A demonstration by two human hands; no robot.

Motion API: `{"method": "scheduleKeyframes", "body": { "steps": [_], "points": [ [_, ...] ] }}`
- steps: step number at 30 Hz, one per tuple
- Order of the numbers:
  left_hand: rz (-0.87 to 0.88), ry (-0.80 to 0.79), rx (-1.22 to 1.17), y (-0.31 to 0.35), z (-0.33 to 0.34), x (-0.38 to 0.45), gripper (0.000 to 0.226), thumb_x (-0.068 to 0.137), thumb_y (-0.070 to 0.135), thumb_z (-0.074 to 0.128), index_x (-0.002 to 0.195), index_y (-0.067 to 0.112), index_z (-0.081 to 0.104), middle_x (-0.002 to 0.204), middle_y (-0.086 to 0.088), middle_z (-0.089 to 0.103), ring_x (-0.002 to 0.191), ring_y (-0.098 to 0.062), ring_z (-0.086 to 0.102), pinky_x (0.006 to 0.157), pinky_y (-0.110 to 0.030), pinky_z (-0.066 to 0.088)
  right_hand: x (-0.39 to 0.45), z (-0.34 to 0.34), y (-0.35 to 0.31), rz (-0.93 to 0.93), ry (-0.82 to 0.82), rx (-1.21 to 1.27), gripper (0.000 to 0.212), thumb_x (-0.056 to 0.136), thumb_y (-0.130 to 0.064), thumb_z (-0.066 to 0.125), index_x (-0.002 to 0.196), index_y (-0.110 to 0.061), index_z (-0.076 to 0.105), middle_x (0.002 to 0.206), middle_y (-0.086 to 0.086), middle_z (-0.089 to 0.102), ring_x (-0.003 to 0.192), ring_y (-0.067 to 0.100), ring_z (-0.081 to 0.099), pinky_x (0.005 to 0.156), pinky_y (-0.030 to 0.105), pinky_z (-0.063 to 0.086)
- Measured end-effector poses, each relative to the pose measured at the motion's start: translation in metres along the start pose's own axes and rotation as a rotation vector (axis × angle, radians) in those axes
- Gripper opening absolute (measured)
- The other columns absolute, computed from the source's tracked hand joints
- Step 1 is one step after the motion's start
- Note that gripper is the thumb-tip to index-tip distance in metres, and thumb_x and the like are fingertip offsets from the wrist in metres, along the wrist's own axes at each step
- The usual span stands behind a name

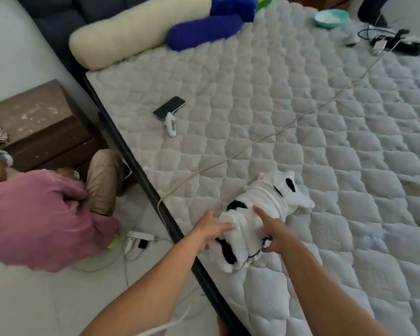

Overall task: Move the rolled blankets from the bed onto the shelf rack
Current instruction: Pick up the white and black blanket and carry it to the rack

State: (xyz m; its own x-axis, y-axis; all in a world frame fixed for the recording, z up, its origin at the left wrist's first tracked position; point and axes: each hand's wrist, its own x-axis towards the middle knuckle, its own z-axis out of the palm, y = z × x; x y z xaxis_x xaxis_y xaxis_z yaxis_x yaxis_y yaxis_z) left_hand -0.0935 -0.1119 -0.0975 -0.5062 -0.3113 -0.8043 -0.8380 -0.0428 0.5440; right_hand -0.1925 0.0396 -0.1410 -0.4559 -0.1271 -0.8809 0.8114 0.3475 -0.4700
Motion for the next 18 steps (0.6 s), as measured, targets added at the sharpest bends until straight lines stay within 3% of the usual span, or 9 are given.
{"method": "scheduleKeyframes", "body": {
  "steps": [4,7,10,13,15,18],
  "points": [
    [-0.117,-0.008,-0.016,0.009,0.005,0.008,0.075,0.077,0.029,0.077,0.139,0.021,0.036,0.128,-0.005,0.056,0.098,-0.024,0.055,0.076,-0.04,0.047,0.023,0.019,-0.009,0.033,0.001,0.023,0.134,0.038,-0.068,0.077,0.149,-0.012,0.024,0.147,0.011,0.039,0.128,0.039,0.044,0.1,0.061,0.042],
    [-0.139,-0.01,-0.007,0.013,0.007,0.011,0.071,0.078,0.026,0.076,0.137,0.02,0.037,0.115,-0.001,0.056,0.089,-0.017,0.055,0.073,-0.039,0.046,0.045,0.017,-0.004,0.0,0.022,0.078,0.134,0.033,-0.064,0.076,0.147,-0.013,0.027,0.14,0.008,0.048,0.12,0.034,0.05,0.1,0.054,0.045],
    [-0.129,-0.008,0.029,0.013,0.007,0.009,0.072,0.078,0.027,0.076,0.137,0.021,0.036,0.105,0.003,0.054,0.077,-0.009,0.051,0.075,-0.039,0.045,0.028,0.016,-0.005,0.027,0.031,0.143,0.123,0.045,-0.055,0.078,0.148,-0.015,0.025,0.136,0.009,0.051,0.118,0.034,0.052,0.099,0.05,0.046],
    [-0.111,-0.018,0.017,0.012,0.003,0.005,0.066,0.077,0.029,0.077,0.132,0.022,0.04,0.102,0.005,0.053,0.081,-0.012,0.052,0.079,-0.04,0.045,0.02,0.014,-0.003,0.001,0.075,0.194,0.098,0.065,-0.039,0.078,0.145,-0.012,0.03,0.128,0.009,0.054,0.109,0.029,0.053,0.091,0.043,0.048],
    [-0.094,-0.04,0.016,0.008,-0.004,-0.001,0.056,0.074,0.033,0.079,0.119,0.02,0.048,0.1,0.005,0.06,0.09,-0.016,0.058,0.086,-0.04,0.049,0.015,0.014,0.0,0.01,0.007,0.221,0.088,0.059,-0.041,0.077,0.136,-0.013,0.044,0.12,0.007,0.061,0.104,0.027,0.058,0.085,0.039,0.051],
    [-0.074,-0.067,0.017,-0.004,-0.023,-0.017,0.059,0.067,0.043,0.081,0.118,0.021,0.062,0.111,-0.003,0.069,0.103,-0.025,0.064,0.097,-0.048,0.051,0.005,0.024,0.009,0.01,-0.066,0.239,0.071,0.053,-0.044,0.076,0.117,-0.015,0.061,0.109,0.008,0.07,0.099,0.03,0.066,0.087,0.044,0.055]
  ]
}}
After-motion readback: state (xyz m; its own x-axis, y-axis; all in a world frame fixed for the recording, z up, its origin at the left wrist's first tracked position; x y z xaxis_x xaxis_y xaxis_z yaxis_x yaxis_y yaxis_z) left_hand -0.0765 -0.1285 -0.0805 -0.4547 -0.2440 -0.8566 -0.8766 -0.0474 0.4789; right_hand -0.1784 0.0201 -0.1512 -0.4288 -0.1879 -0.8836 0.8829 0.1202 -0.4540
